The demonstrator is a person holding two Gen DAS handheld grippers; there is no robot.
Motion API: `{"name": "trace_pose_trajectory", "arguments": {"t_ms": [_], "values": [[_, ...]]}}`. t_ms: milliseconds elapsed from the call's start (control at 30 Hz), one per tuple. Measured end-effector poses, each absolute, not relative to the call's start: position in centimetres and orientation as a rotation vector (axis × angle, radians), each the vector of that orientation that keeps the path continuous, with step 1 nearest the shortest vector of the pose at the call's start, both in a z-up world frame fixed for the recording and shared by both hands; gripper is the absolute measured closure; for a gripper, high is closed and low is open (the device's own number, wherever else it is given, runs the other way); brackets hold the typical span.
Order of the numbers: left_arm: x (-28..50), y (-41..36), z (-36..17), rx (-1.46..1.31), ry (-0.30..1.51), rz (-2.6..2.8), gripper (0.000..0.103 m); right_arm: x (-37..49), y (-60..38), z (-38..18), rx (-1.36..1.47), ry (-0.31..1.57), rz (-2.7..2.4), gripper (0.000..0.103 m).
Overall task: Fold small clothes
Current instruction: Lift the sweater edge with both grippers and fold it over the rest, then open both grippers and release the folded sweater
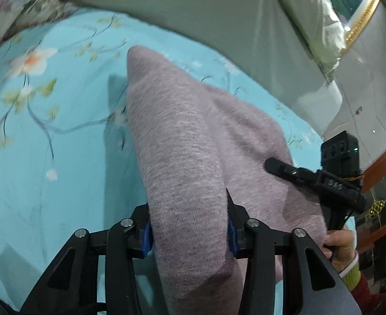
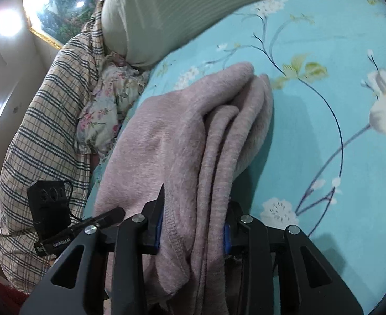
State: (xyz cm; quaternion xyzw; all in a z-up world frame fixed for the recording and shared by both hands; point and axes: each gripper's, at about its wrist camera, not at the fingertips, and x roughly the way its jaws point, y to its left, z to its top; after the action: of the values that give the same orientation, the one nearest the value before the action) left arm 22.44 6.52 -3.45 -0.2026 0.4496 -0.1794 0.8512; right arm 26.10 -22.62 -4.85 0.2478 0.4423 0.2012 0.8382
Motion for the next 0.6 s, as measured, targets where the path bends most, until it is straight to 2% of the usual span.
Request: {"name": "trace_pose_trajectory", "arguments": {"t_ms": [133,167,367,533,567,600], "values": [[22.3,6.0,-4.8,-0.425,0.969,-0.346,0.047,25.8,-22.7,-5.3,0.524,0.961,0.394,0.055],[22.2,6.1,-4.8,-0.427,0.969,-0.346,0.045,25.7,-22.9,-5.3,0.524,0.965,0.381,0.05],[20.8,6.5,-3.2,-0.381,0.955,-0.32,0.042,24.4,-23.7,-2.9,0.469,0.946,0.289,0.031],[18.6,7.5,-0.3,-0.297,0.843,-0.285,0.05,23.8,-24.1,0.5,0.413,0.83,0.24,0.031],[18.2,7.5,0.3,-0.297,0.819,-0.301,0.054,24.1,-23.8,1.0,0.402,0.813,0.249,0.035],[18.0,7.5,0.5,-0.3,0.809,-0.324,0.059,24.4,-23.3,1.2,0.391,0.812,0.252,0.045]]}}
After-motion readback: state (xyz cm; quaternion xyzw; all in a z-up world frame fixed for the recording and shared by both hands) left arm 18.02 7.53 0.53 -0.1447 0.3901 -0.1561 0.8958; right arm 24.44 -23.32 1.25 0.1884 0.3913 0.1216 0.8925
